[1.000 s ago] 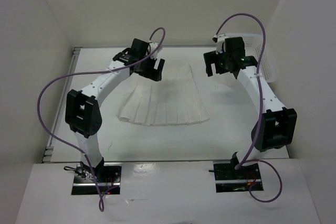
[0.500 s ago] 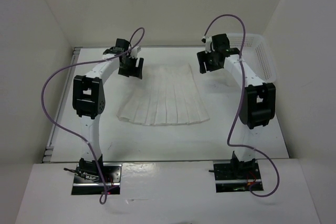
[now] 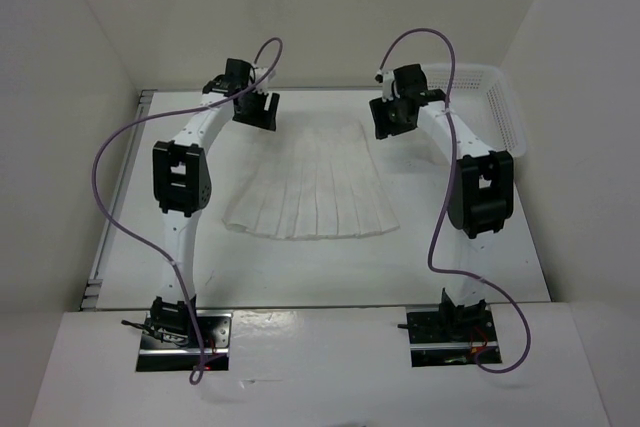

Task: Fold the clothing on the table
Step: Flatten the skirt out, then fold the skirt

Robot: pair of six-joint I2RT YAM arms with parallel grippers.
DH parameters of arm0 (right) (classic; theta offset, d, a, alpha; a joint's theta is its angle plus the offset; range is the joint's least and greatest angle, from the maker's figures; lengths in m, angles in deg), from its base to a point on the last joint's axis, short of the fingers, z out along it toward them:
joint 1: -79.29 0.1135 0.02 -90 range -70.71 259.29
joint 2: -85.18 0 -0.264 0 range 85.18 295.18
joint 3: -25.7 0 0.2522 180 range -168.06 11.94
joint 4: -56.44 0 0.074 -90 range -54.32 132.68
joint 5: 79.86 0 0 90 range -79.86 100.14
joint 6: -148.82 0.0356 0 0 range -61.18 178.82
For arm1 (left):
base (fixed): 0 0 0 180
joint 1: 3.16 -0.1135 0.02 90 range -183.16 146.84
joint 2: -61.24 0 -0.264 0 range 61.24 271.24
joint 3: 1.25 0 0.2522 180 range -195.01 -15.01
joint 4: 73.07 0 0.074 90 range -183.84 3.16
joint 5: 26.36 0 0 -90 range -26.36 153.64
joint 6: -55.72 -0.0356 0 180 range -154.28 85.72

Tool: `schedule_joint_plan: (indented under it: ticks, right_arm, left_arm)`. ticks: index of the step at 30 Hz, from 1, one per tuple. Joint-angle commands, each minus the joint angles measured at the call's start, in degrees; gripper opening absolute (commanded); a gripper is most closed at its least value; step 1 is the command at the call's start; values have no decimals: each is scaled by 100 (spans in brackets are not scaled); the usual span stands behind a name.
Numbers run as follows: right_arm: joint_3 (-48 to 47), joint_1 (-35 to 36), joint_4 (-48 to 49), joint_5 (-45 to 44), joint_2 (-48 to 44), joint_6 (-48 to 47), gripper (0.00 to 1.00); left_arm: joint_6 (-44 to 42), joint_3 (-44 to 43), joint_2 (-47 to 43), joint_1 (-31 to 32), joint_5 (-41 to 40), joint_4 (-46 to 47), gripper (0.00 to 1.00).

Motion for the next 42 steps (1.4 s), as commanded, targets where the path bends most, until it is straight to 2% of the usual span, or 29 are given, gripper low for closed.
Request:
schedule_joint_plan:
  ticks: [1,8,14,19,28,42]
  right_arm:
    - [-269,82,6,49,44,16,59]
    - [-523,143,-47,101,263,16,60]
    - [-1015,302,-108,101,649,-36,62]
    - [-1376,302,-240,101,896,-36,62]
    - [-1683,354,-293,101,1116,-36,62]
    - [-2247,354,-240,-83,1801,-89,65]
  left_arm:
    - [-243,-359,345,-27,-70,-348,81]
    - [-349,-1132,836,-133,-298,-866,74]
    - [-402,-2002,1207,-238,-298,-1280,74]
    - [-507,-2073,1312,-238,-298,-1280,74]
    - [-761,-2521,1743,-238,185,-1658,70]
    - [-762,-2794,2024,-71,300,-1816,70]
